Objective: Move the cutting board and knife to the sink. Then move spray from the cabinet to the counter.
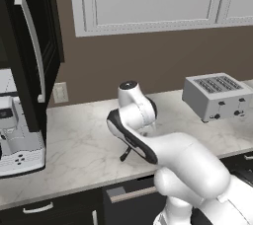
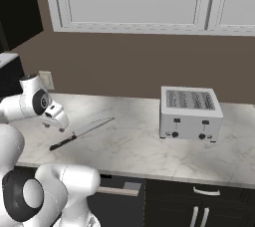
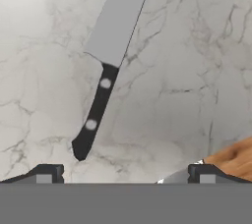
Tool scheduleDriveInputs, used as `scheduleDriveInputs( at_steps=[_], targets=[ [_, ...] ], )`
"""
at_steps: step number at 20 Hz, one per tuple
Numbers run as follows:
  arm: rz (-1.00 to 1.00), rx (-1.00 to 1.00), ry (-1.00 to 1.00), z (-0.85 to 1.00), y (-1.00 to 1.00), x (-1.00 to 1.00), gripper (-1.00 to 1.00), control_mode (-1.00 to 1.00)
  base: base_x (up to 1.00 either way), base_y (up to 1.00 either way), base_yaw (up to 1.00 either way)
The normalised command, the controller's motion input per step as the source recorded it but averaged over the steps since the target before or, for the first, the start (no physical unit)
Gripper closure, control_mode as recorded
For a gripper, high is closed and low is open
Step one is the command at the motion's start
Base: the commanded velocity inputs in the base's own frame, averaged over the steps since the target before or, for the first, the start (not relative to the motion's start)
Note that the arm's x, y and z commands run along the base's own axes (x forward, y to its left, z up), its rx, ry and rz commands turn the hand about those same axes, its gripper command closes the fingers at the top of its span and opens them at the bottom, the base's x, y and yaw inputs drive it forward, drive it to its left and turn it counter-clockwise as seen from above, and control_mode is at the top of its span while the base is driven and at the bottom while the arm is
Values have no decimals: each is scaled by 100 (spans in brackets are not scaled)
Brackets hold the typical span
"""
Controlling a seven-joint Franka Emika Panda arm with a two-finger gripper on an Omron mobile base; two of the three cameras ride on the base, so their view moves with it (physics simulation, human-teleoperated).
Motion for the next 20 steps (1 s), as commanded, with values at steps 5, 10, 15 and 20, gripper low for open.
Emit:
scheduleDriveInputs(
  at_steps=[5, 10, 15, 20],
  targets=[
    [-16, 2, -9, -43, 7, 0, -100, -100, 0, 0, 0],
    [-16, 1, -7, -37, 9, 3, -100, -100, 0, 0, 0],
    [-13, 9, 0, -26, 1, 7, -100, -100, 0, 0, 0],
    [-8, 13, 0, -21, 0, 13, -100, -100, 0, 0, 0]
  ],
)
